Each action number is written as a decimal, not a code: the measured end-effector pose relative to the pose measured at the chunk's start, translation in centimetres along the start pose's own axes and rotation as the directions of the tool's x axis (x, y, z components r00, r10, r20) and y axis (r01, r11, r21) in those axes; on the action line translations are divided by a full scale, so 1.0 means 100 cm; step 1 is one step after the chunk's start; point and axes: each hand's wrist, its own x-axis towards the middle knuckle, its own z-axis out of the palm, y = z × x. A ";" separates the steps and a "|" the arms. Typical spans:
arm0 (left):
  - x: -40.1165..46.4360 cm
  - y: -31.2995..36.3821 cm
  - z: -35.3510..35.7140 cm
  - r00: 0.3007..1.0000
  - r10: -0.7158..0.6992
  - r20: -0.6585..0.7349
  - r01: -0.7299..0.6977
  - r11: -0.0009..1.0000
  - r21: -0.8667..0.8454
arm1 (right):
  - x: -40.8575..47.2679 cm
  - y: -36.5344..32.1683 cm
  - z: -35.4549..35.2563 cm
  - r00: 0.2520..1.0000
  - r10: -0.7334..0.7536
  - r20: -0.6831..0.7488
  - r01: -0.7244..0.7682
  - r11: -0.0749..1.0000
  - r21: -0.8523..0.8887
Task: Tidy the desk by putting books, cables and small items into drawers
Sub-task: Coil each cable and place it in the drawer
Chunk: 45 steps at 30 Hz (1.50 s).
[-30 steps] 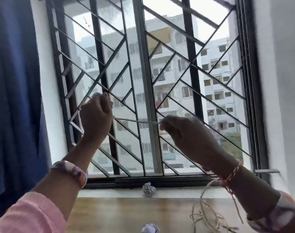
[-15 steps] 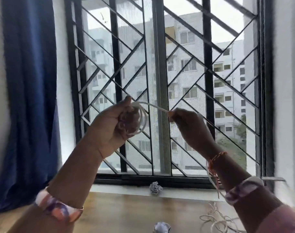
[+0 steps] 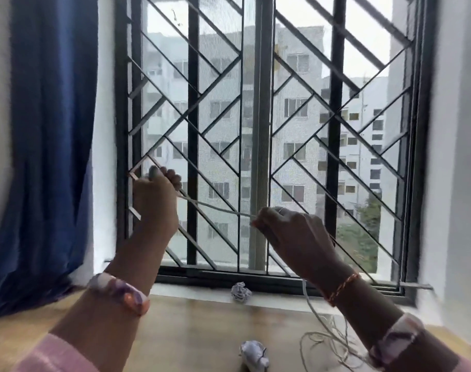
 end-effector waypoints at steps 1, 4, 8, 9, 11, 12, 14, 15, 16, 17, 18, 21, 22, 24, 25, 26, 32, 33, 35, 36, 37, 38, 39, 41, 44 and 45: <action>-0.004 -0.006 -0.002 0.980 0.186 0.068 -0.197 0.952 0.235 | 0.000 -0.001 -0.001 1.000 -0.005 -0.013 0.005 1.000 -0.014; -0.016 -0.022 -0.013 0.609 0.520 0.599 -0.748 0.128 0.651 | 0.004 -0.003 -0.012 0.996 0.006 -0.084 -0.005 1.000 0.013; -0.050 -0.012 -0.009 0.574 -0.025 0.818 -0.769 0.327 0.549 | 0.019 0.018 -0.032 0.974 0.119 -0.191 -0.097 0.988 0.119; -0.059 -0.005 -0.007 0.550 -0.251 0.797 -0.563 0.594 0.575 | 0.021 0.024 -0.034 0.972 0.134 -0.193 -0.113 0.987 0.117; -0.072 0.012 -0.004 0.404 -0.468 0.786 -0.115 0.826 0.551 | 0.021 0.031 -0.033 0.976 0.141 -0.166 -0.120 0.984 0.130; -0.076 0.020 -0.003 0.378 -0.459 0.804 0.043 0.876 0.480 | 0.021 0.032 -0.031 0.979 0.140 -0.151 -0.118 0.982 0.146; -0.080 0.030 -0.001 0.426 -0.390 0.816 0.289 0.914 0.286 | 0.020 0.028 -0.025 0.981 0.139 -0.134 -0.108 0.971 0.214; -0.079 0.033 0.001 0.452 -0.362 0.815 0.391 0.902 0.184 | 0.019 0.025 -0.022 0.983 0.137 -0.126 -0.099 0.959 0.264; -0.078 0.035 0.002 0.465 -0.340 0.818 0.480 0.873 0.090 | 0.018 0.022 -0.017 0.985 0.128 -0.113 -0.088 0.948 0.306; -0.075 0.036 0.004 0.475 -0.327 0.817 0.553 0.833 0.012 | 0.017 0.018 -0.012 0.990 0.113 -0.089 -0.079 0.944 0.319; -0.071 0.035 0.006 0.498 -0.330 0.802 0.610 0.790 -0.054 | 0.016 0.015 -0.006 0.994 0.097 -0.056 -0.075 0.948 0.309; -0.056 0.029 0.011 0.638 -0.381 0.670 0.683 0.682 -0.263 | 0.012 0.004 0.008 0.995 0.088 0.056 -0.099 0.961 0.259; -0.047 0.026 0.010 0.710 -0.372 0.598 0.644 0.687 -0.337 | 0.011 0.002 0.012 0.993 0.081 0.086 -0.099 0.967 0.235; -0.029 0.022 0.006 0.856 -0.292 0.428 0.479 0.758 -0.443 | 0.008 -0.002 0.018 0.987 0.054 0.153 -0.083 0.977 0.195; -0.021 0.021 0.004 0.909 -0.246 0.336 0.387 0.794 -0.469 | 0.006 -0.004 0.021 0.984 0.042 0.176 -0.076 0.979 0.191; -0.013 0.019 0.001 0.946 -0.212 0.246 0.309 0.821 -0.480 | 0.004 -0.007 0.023 0.982 0.029 0.188 -0.065 0.980 0.186; 0.033 0.005 -0.036 0.884 0.466 -0.046 -0.452 0.874 0.176 | 0.002 -0.021 0.022 0.994 -0.025 0.111 0.012 0.993 0.116; 0.038 0.000 -0.046 0.784 0.618 0.062 -0.587 0.706 0.397 | 0.004 -0.022 0.023 0.995 -0.024 0.093 0.016 0.996 0.090; 0.039 -0.009 -0.062 0.546 0.718 0.432 -0.752 0.193 0.631 | 0.008 -0.021 0.023 0.998 -0.007 0.068 0.002 0.997 0.072; 0.035 -0.011 -0.069 0.462 0.657 0.596 -0.775 -0.028 0.632 | 0.012 -0.020 0.022 0.998 0.014 0.054 -0.018 0.996 0.090; 0.030 -0.012 -0.074 0.423 0.573 0.702 -0.784 -0.157 0.601 | 0.015 -0.016 0.022 0.998 0.048 0.037 -0.052 0.992 0.119; 0.025 -0.013 -0.079 0.434 0.481 0.761 -0.794 -0.194 0.576 | 0.018 -0.013 0.020 0.995 0.095 0.023 -0.098 0.984 0.150; 0.018 -0.014 -0.083 0.474 0.381 0.794 -0.812 -0.159 0.562 | 0.020 -0.009 0.018 0.989 0.144 0.016 -0.145 0.975 0.168; -0.001 -0.013 -0.089 0.594 0.066 0.802 -0.805 0.074 0.589 | 0.020 -0.002 0.016 0.976 0.216 0.023 -0.216 0.963 0.163; -0.037 0.003 -0.090 0.525 -0.450 0.722 -0.338 0.669 0.662 | 0.016 0.005 0.018 0.968 0.248 0.045 -0.251 0.936 0.246; -0.048 0.011 -0.088 0.489 -0.479 0.728 -0.113 0.794 0.598 | 0.014 0.005 0.019 0.961 0.270 0.059 -0.275 0.919 0.284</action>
